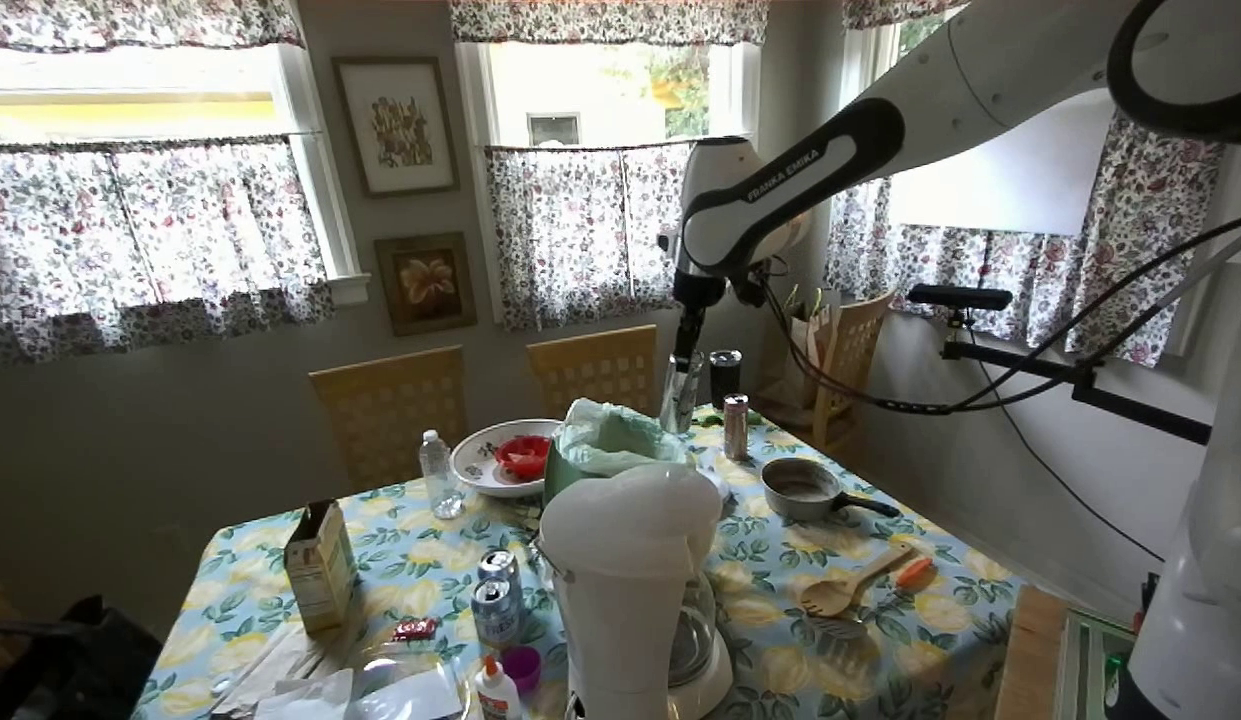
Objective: Put the two right cans in the bin
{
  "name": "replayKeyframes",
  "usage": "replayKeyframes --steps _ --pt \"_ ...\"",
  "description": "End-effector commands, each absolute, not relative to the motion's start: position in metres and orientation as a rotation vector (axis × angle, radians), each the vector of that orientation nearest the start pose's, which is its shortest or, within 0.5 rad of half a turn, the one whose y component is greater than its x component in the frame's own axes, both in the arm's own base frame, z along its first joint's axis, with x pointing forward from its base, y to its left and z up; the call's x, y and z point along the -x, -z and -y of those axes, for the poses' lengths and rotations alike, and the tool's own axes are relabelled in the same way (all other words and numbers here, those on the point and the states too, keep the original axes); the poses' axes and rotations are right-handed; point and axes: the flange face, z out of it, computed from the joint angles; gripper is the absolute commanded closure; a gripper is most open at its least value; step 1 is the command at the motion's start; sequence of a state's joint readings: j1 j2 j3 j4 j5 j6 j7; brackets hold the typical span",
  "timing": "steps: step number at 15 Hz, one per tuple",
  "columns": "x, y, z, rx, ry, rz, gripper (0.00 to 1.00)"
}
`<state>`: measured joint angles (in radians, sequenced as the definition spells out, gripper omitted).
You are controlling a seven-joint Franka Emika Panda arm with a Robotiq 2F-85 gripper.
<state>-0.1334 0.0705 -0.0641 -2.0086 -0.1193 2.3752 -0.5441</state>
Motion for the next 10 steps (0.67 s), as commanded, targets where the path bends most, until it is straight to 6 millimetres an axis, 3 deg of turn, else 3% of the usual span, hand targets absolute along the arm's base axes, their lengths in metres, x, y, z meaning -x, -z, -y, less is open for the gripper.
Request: replayKeyframes --steps 1,5,10 --pt "-0.598 -0.445 0.1 3.173 0.438 0.774 0.62" --pt "-0.616 -0.42 0.097 3.167 0.455 0.792 0.62" --pt "-0.638 -0.371 0.106 3.162 0.392 0.791 0.62"
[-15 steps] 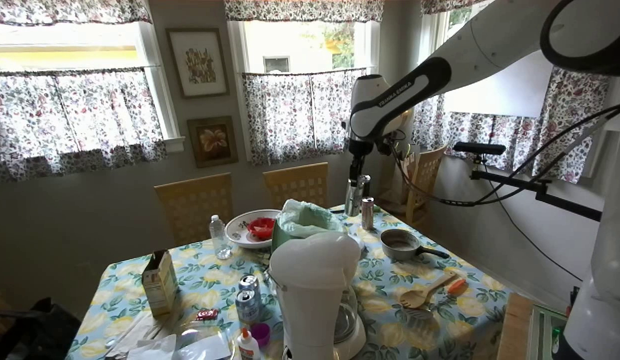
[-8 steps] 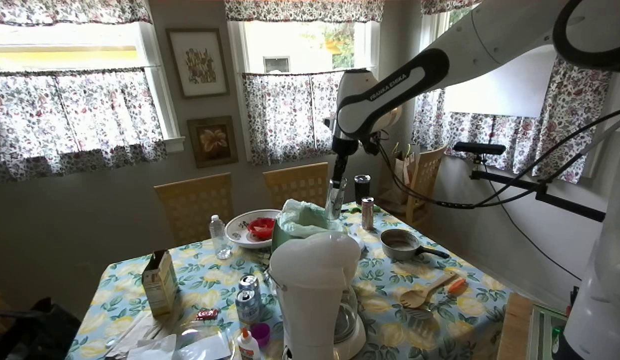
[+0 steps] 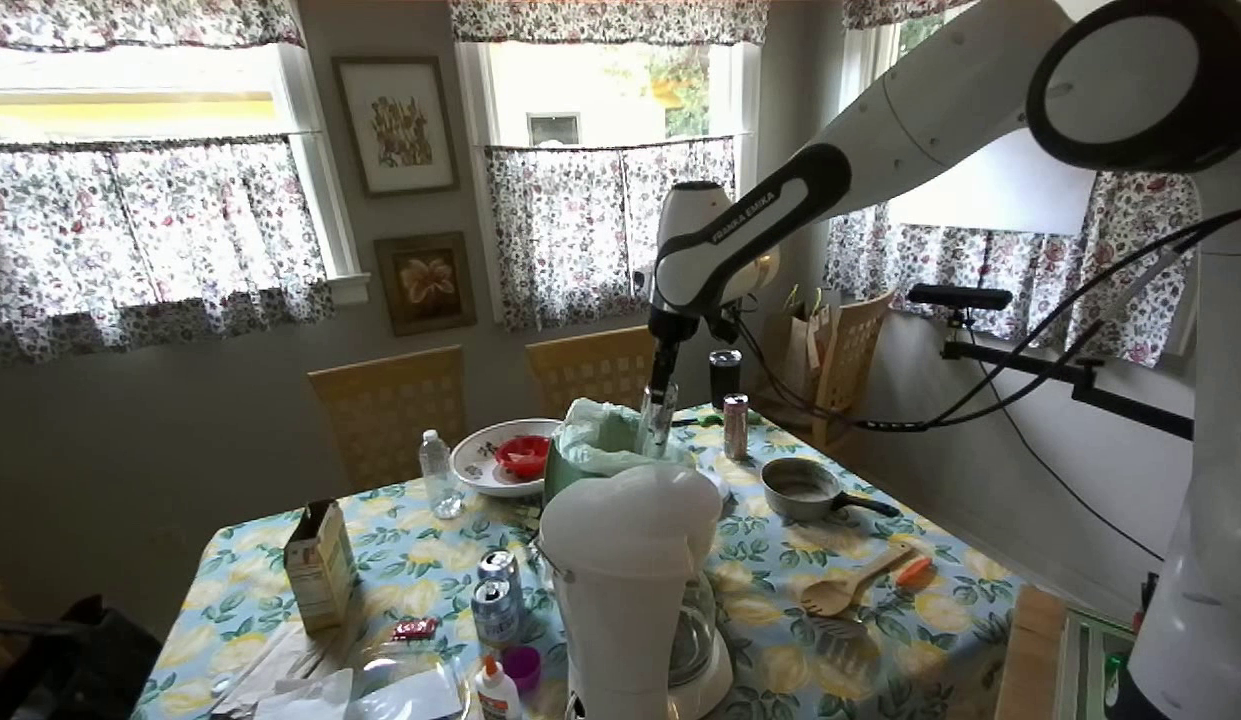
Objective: Put the two right cans in the bin
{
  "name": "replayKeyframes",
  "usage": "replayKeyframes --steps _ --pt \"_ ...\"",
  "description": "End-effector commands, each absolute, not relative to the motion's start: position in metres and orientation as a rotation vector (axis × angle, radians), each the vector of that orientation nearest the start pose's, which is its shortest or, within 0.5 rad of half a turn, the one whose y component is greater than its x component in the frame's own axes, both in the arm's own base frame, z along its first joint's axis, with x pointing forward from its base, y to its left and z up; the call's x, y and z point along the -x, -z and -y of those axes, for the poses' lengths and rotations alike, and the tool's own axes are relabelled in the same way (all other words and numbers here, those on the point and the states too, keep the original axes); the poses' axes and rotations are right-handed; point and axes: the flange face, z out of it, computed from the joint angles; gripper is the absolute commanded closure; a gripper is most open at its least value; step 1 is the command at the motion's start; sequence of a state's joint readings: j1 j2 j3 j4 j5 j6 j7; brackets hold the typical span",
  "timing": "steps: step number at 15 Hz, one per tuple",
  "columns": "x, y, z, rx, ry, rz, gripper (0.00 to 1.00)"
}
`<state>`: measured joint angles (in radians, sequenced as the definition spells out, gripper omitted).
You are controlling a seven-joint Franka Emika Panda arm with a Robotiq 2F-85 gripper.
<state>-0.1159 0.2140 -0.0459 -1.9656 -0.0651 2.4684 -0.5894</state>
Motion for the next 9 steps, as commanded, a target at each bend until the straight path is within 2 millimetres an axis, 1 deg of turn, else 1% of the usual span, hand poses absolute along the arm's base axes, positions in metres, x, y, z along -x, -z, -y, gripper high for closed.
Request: replayKeyframes --steps 1,4,6,9 --pt "-0.641 -0.36 0.107 3.16 0.369 0.792 0.62" --pt "-0.651 -0.333 0.111 3.167 0.314 0.797 0.62" --pt "-0.658 -0.319 0.113 3.156 0.294 0.795 0.62" --pt "-0.669 -0.304 0.111 3.143 0.279 0.796 0.62"
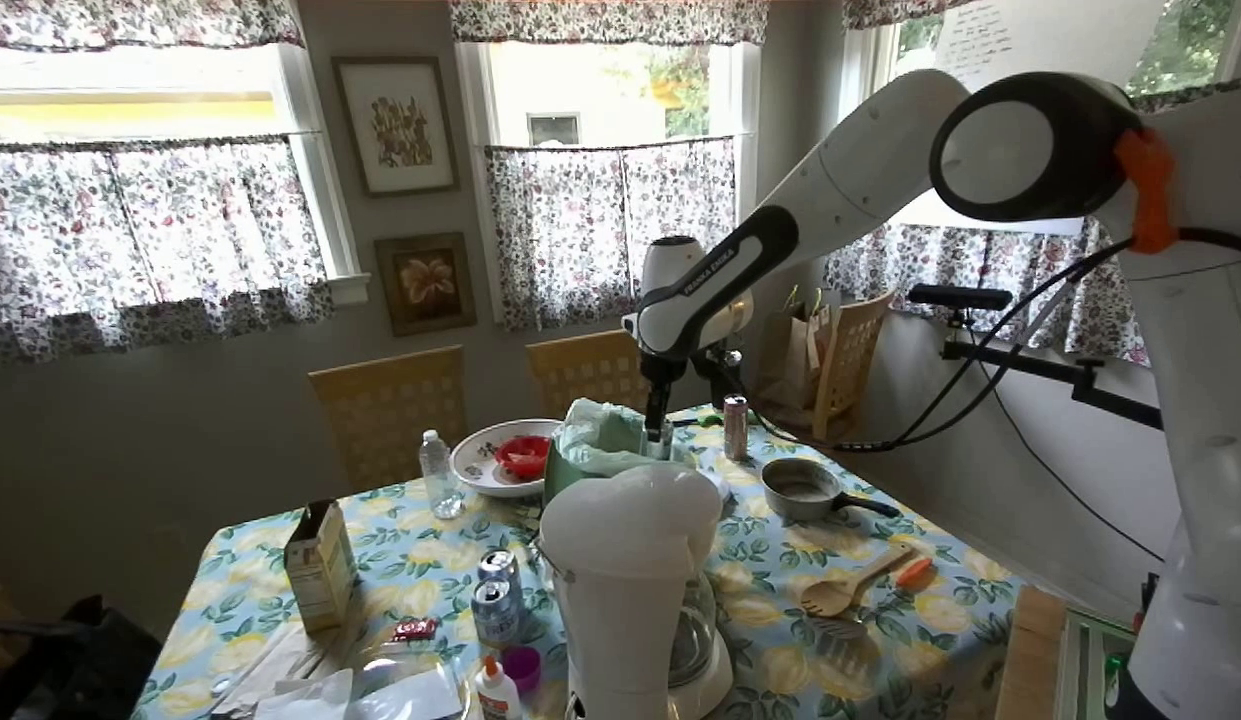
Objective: Put the two right cans in the bin
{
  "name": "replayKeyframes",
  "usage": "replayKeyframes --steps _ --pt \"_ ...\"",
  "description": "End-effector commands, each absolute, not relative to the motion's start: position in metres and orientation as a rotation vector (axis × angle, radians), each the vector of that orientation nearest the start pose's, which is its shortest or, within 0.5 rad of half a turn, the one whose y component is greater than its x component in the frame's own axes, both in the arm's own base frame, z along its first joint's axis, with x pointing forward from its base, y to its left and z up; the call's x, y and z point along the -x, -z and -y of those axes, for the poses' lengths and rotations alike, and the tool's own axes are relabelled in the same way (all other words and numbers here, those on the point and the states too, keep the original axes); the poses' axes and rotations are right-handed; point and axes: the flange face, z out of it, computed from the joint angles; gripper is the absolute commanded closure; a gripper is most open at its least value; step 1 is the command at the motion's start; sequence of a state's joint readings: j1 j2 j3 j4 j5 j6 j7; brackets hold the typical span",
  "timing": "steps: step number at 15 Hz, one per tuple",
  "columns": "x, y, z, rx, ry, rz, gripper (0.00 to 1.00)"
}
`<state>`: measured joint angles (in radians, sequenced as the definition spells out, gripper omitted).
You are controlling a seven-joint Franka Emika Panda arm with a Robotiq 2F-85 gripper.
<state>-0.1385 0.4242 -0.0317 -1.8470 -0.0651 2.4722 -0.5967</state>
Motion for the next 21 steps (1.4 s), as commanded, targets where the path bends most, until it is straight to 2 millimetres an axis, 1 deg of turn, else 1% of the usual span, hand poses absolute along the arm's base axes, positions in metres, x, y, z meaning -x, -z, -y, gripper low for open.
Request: replayKeyframes --steps 1,7,11,12,13,15,16,18,21 --pt "-0.672 -0.3 0.11 3.142 0.275 0.801 0.62" --pt "-0.685 -0.276 0.102 3.131 0.246 0.821 0.62" --pt "-0.69 -0.27 0.101 3.132 0.241 0.825 0.62" --pt "-0.691 -0.269 0.102 3.134 0.24 0.826 0.12" --pt "-0.691 -0.269 0.102 3.135 0.24 0.827 0.12" --pt "-0.691 -0.27 0.103 3.136 0.243 0.822 0.01" --pt "-0.691 -0.271 0.104 3.136 0.246 0.822 0.0" --pt "-0.689 -0.276 0.107 3.142 0.26 0.806 0.0" --pt "-0.683 -0.294 0.117 3.149 0.268 0.719 0.0"
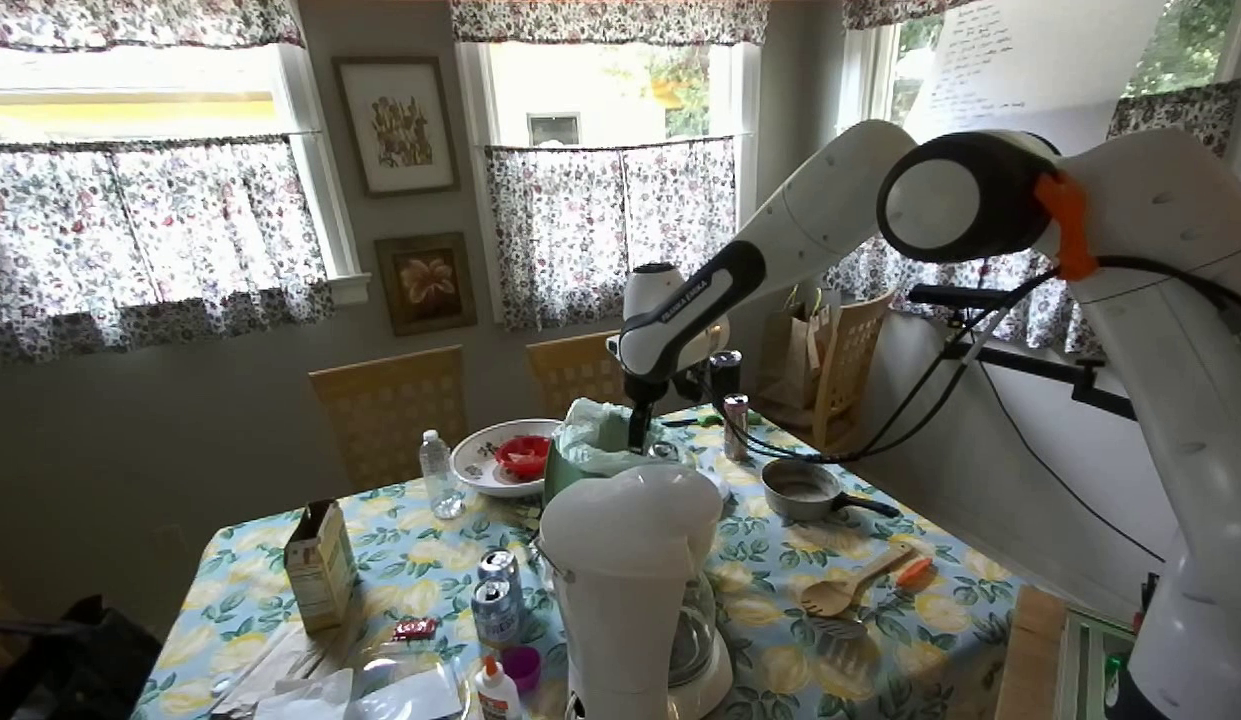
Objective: Put the two right cans in the bin
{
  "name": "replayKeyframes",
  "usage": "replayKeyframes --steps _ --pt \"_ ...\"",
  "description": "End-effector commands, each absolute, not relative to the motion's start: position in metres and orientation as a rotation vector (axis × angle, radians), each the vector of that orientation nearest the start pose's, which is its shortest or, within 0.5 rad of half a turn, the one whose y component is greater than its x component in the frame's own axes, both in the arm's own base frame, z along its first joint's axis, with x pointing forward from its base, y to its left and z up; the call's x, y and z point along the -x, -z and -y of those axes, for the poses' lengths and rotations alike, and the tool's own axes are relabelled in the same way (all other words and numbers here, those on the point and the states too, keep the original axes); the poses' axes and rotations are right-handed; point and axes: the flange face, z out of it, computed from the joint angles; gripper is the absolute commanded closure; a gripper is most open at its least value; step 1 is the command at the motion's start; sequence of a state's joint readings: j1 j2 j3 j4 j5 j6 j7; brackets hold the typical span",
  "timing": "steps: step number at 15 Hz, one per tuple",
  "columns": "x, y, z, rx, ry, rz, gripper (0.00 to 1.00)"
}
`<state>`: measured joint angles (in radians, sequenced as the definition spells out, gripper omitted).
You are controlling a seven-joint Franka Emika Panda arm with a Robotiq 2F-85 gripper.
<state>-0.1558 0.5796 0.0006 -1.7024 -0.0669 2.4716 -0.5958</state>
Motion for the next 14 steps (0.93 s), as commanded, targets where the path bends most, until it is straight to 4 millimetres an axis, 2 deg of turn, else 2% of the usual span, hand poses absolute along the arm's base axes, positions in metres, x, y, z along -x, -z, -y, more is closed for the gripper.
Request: replayKeyframes --steps 1,4,7,11,14 --pt "-0.68 -0.302 0.123 3.155 0.265 0.673 0.0" --pt "-0.667 -0.329 0.152 3.172 0.23 0.47 0.0" --pt "-0.652 -0.349 0.19 3.147 0.168 0.229 0.0" --pt "-0.634 -0.359 0.239 3.089 0.137 -0.075 0.0" --pt "-0.628 -0.36 0.275 3.063 0.197 -0.281 0.0"
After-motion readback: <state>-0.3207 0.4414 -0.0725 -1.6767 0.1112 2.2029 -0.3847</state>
